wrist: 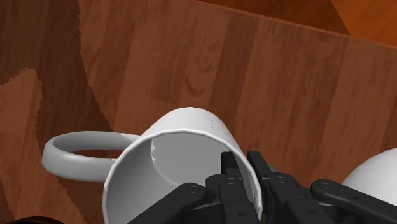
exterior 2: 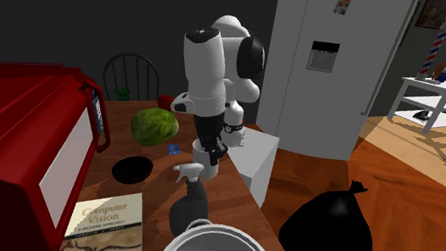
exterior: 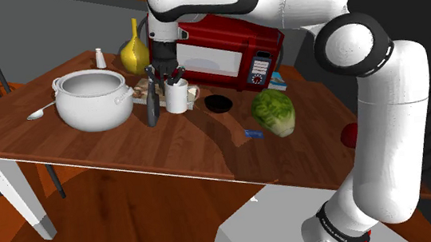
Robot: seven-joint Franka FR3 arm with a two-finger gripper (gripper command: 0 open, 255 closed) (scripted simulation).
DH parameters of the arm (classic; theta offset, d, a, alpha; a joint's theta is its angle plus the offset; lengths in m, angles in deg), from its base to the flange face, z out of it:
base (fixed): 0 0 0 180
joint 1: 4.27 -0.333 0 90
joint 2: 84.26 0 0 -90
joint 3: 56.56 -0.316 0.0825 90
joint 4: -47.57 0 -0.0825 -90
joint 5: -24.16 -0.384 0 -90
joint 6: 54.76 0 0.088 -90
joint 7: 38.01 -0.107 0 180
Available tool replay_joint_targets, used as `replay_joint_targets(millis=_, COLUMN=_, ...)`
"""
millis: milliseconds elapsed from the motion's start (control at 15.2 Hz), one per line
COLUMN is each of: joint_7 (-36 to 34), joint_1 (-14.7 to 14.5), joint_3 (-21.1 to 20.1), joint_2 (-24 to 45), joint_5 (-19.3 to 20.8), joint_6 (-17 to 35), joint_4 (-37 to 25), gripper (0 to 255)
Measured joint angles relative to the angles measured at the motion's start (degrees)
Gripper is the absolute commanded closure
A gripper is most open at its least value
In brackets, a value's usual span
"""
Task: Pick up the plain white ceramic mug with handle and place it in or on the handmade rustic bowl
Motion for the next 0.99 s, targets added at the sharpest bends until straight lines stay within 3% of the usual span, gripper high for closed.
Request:
replay_joint_targets(millis=396, joint_7=7.49, joint_1=5.98, joint_3=1.96, joint_2=-3.60, joint_5=-0.76, joint_6=-0.06, joint_4=3.98, gripper=255)
replay_joint_targets(millis=990, joint_7=17.95, joint_1=13.25, joint_3=5.33, joint_2=-3.10, joint_5=-0.36, joint_6=-2.41, joint_4=1.66, gripper=255)
